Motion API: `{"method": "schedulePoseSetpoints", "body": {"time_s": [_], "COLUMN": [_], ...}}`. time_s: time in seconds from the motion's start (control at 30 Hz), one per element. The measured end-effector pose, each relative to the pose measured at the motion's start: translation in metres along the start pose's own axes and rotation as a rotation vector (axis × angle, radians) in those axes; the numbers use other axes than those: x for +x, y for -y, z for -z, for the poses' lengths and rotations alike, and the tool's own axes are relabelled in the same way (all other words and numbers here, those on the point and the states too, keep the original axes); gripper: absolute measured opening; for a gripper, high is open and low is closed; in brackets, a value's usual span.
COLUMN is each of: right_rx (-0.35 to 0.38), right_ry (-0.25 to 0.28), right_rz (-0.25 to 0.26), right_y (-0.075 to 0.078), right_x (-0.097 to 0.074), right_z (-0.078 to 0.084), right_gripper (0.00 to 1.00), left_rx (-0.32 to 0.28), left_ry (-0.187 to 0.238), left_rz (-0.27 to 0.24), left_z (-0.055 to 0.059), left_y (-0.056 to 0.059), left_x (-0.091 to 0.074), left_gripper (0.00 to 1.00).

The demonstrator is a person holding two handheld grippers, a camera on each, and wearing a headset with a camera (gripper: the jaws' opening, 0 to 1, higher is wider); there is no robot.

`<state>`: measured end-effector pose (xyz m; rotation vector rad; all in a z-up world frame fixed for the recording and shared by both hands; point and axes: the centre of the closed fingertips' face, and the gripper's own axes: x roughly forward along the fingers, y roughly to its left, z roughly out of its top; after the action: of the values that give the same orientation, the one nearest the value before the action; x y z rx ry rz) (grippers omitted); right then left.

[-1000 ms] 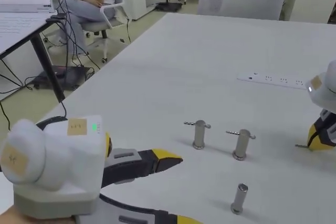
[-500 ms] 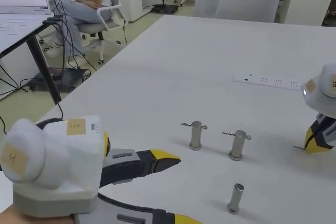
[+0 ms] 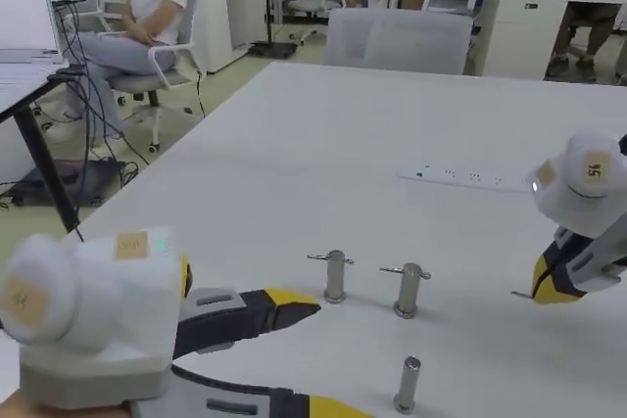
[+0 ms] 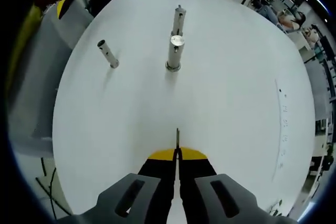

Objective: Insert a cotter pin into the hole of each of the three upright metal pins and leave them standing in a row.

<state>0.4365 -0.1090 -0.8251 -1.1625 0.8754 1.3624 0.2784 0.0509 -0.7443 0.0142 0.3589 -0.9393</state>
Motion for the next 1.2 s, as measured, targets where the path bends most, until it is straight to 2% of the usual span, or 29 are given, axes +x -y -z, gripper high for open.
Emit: {"method": "schedulePoseSetpoints", "body": {"time_s": [0.23,0.43,0.67,0.87,0.97,1.2], "right_rx": [-0.001,-0.026,-0.071,-0.107,-0.124,-0.165], "right_ry": [0.018,0.028,0.039,0.055,0.069,0.081], "right_rz": [0.020,0.027,0.024,0.023,0.026,0.040], "right_y": [-0.021,-0.039,-0.060,-0.075,-0.082,-0.092], "right_x": [-0.019,-0.036,-0.046,-0.054,-0.059,-0.070], "right_z": [-0.009,-0.022,-0.040,-0.057,-0.065,-0.078], "right_gripper": [0.02,0.02,0.02,0.02,0.02,0.02], "left_rx": [0.023,0.022,0.045,0.059,0.059,0.048], "left_ry": [0.003,0.031,0.017,0.021,0.020,0.001], "left_rz": [0.029,0.049,0.079,0.102,0.108,0.114], "left_z": [-0.009,-0.021,-0.025,-0.032,-0.033,-0.038], "left_y": [0.002,0.003,0.010,0.016,0.016,0.014], "left_x": [0.006,0.011,0.022,0.028,0.030,0.038], "left_gripper": [0.62,0.60,0.58,0.56,0.55,0.46]}}
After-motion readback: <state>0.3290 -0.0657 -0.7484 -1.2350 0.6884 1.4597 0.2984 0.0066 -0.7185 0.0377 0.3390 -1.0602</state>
